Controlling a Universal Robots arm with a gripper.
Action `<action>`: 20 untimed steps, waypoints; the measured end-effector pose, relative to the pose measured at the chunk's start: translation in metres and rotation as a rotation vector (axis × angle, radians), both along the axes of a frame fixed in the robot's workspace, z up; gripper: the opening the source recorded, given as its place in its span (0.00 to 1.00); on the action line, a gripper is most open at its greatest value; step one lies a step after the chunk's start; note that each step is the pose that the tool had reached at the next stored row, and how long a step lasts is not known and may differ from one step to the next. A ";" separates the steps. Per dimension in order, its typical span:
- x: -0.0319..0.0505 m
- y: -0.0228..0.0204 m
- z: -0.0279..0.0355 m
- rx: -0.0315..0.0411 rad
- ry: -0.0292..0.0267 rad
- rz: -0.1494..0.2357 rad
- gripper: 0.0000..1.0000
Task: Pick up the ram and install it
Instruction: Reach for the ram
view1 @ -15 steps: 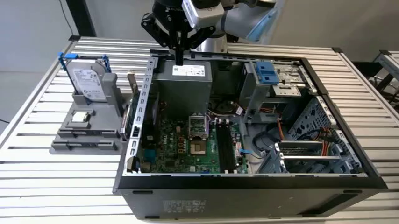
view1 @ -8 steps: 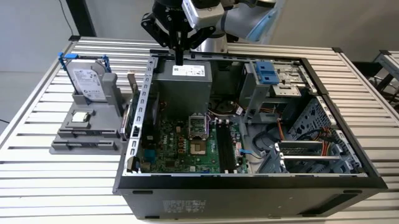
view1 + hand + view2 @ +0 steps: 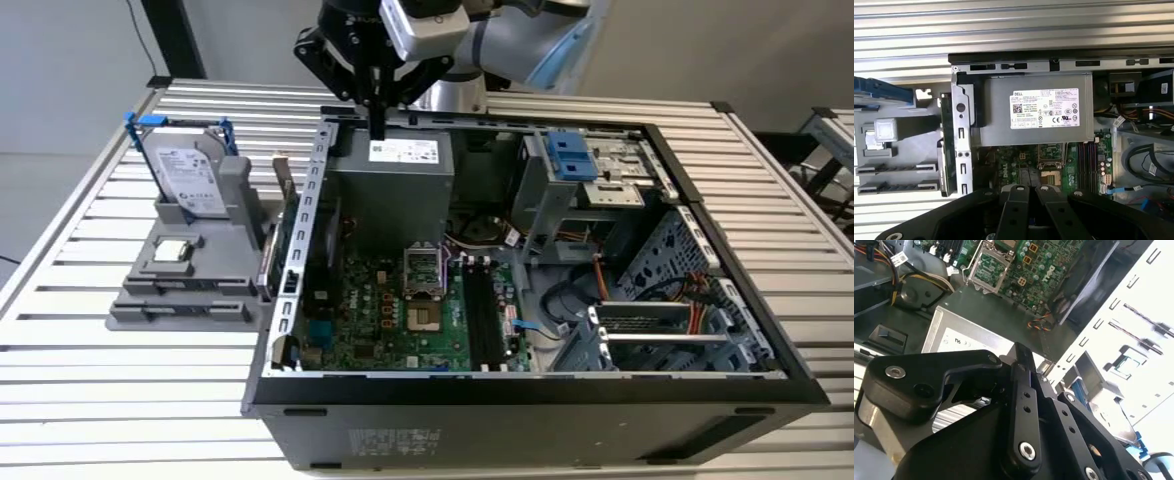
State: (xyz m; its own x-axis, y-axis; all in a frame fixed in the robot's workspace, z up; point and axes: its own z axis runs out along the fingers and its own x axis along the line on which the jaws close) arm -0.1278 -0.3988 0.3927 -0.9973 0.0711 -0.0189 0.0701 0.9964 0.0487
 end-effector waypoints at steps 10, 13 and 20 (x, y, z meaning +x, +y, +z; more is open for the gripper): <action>-0.0259 0.0000 0.0000 0.0001 -0.0001 0.000 0.00; -0.0331 0.0000 0.0000 0.0001 -0.0001 0.001 0.00; -0.0477 0.0000 0.0000 0.0001 -0.0001 0.003 0.00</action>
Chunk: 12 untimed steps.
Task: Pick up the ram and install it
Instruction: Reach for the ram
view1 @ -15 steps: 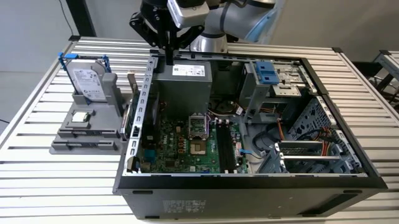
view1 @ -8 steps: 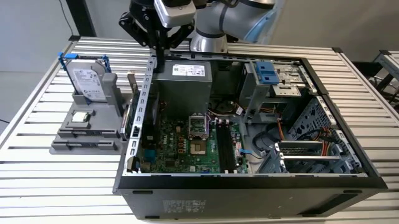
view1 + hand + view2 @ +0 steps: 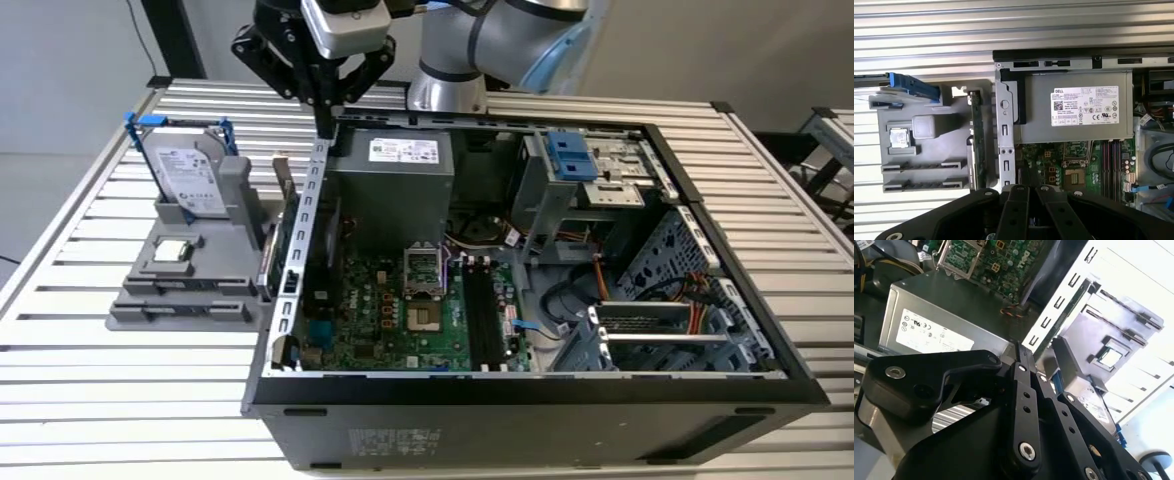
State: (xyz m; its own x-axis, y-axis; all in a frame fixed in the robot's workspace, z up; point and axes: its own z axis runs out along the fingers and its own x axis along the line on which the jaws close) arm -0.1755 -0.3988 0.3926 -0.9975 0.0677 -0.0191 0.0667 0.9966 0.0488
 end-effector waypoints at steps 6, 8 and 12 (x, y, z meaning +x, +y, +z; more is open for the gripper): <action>-0.0119 0.0000 0.0000 0.0000 0.0000 0.001 0.00; -0.0156 0.0000 0.0000 0.0000 0.0000 0.002 0.00; -0.0237 0.0000 0.0000 0.0000 0.0000 0.002 0.00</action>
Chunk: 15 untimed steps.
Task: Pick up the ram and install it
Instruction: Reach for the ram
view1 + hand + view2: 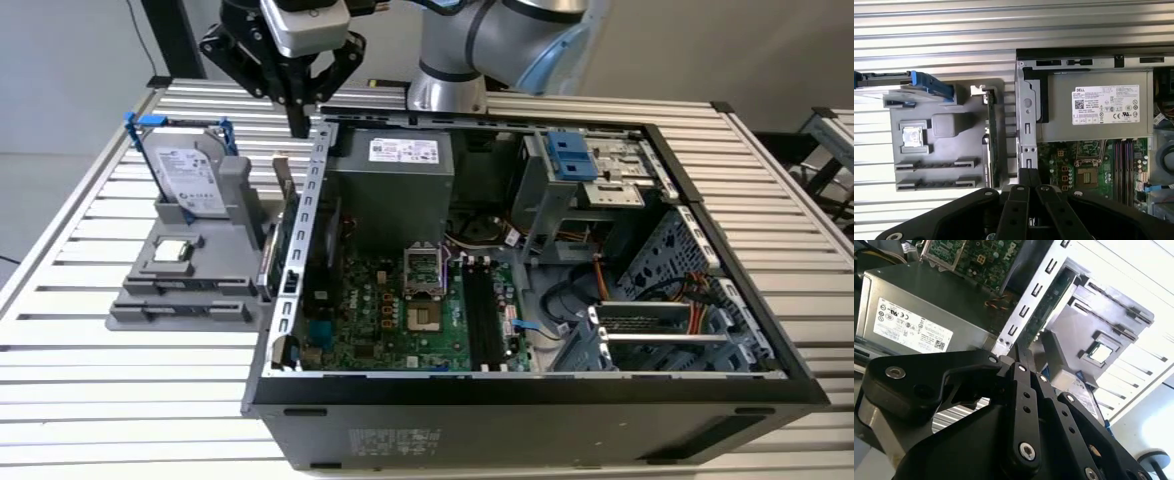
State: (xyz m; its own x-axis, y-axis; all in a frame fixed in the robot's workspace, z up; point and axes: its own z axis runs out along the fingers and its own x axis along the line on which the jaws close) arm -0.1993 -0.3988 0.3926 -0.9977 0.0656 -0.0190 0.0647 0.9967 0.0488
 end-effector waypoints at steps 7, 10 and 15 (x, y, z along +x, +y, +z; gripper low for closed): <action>-0.0131 0.0000 0.0000 0.0001 -0.0001 0.001 0.00; -0.0184 0.0000 0.0000 0.0000 0.0000 0.001 0.00; -0.0280 0.0000 0.0000 0.0000 0.0000 0.002 0.00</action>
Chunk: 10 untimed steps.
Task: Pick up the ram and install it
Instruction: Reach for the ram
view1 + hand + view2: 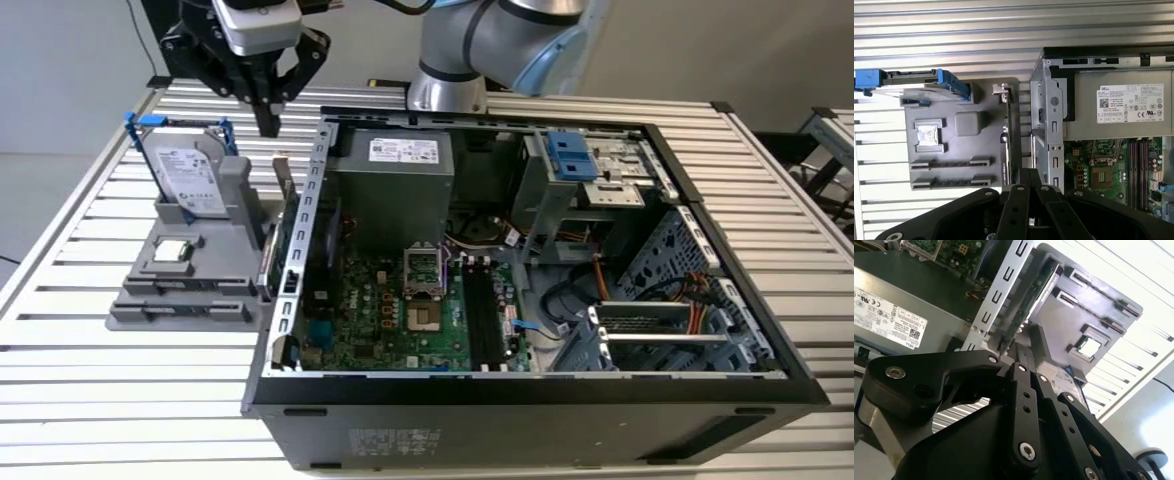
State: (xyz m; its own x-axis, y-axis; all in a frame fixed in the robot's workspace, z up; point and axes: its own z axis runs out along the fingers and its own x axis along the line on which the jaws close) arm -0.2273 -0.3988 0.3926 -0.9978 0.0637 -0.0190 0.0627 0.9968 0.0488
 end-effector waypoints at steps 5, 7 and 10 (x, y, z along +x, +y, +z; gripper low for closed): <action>-0.0101 0.0000 0.0000 0.0000 0.0000 0.001 0.00; -0.0141 0.0000 0.0000 0.0000 0.0000 0.001 0.00; -0.0202 0.0000 0.0000 0.0000 0.0000 0.001 0.00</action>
State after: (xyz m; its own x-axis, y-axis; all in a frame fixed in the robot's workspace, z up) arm -0.2475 -0.3988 0.3926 -0.9979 0.0625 -0.0191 0.0616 0.9969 0.0488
